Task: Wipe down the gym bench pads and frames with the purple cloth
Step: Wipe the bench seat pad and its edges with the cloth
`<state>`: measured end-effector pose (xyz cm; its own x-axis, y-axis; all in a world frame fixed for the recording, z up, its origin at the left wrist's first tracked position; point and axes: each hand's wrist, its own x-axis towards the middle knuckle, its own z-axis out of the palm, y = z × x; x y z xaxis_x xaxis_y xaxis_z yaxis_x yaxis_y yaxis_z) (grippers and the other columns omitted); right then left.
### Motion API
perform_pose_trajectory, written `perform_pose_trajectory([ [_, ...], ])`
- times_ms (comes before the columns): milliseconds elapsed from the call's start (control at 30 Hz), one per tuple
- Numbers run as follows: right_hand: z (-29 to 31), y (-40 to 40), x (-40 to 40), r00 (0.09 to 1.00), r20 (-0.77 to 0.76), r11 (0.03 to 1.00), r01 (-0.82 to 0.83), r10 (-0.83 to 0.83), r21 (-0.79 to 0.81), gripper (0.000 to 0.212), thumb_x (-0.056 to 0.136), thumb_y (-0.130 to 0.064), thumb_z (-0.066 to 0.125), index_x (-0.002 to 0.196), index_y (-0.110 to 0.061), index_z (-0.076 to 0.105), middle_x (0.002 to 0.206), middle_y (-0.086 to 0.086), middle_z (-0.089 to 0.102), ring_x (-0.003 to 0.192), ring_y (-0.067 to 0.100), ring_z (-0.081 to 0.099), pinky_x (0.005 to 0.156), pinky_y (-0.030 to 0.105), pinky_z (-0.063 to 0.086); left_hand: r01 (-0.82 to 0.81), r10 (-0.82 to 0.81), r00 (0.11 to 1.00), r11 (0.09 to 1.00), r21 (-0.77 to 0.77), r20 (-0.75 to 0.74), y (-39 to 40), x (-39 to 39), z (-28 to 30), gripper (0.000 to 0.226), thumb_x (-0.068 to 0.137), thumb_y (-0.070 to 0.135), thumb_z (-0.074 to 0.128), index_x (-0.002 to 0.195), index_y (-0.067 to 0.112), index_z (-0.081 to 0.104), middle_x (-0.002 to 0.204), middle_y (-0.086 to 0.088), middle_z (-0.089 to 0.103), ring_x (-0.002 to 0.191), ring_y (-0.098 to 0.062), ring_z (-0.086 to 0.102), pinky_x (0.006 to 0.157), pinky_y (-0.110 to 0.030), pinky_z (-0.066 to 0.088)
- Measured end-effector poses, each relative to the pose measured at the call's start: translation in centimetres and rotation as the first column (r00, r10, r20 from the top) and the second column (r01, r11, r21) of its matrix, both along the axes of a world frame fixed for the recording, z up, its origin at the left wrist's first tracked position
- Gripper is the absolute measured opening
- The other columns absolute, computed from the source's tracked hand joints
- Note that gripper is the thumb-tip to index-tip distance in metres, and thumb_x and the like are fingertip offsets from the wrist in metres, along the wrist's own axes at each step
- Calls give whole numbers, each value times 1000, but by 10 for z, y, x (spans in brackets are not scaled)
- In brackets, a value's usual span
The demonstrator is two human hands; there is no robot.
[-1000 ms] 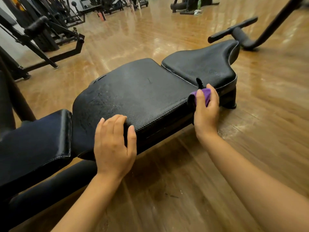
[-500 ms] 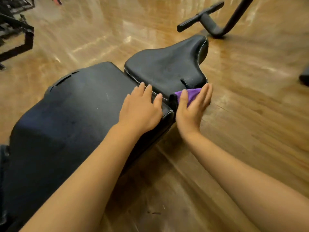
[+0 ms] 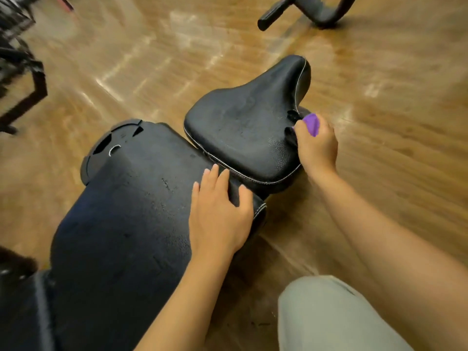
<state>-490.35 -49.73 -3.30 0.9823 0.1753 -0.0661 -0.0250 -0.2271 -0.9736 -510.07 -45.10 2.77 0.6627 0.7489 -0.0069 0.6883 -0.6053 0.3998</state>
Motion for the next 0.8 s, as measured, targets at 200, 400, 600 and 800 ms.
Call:
perform_pose_trajectory([
  [200,-29,-1,-95,964,233,977,82,-127,195,72,93,-28,45,143,14,16,152,28,14,141,15,11,115,14,8,-50,49,998,998,-28,-36,-6,4,6,52,97,41,42,148,28,34,159,15,17,147,-9,5,121,-37,12],
  [400,-28,-4,-81,974,223,989,8,-41,148,81,90,-39,46,149,-2,6,157,12,7,146,28,11,117,48,22,-71,70,996,997,-26,-55,-2,1,0,52,95,47,39,146,36,35,158,18,17,148,-12,6,116,-33,13],
  [600,-3,-8,-1,953,109,945,-257,282,-203,75,91,-48,52,145,-2,27,151,13,28,140,30,26,114,42,24,-100,98,995,994,-43,-34,-7,3,5,48,96,42,45,143,38,38,156,22,19,148,-10,7,115,-37,21],
  [800,28,21,59,863,-254,865,-480,436,-146,72,93,-58,38,139,-3,37,138,16,45,119,33,48,100,40,38,-98,98,995,995,-32,6,-6,3,2,46,96,37,50,141,37,43,154,22,25,146,-6,11,107,-22,15],
])
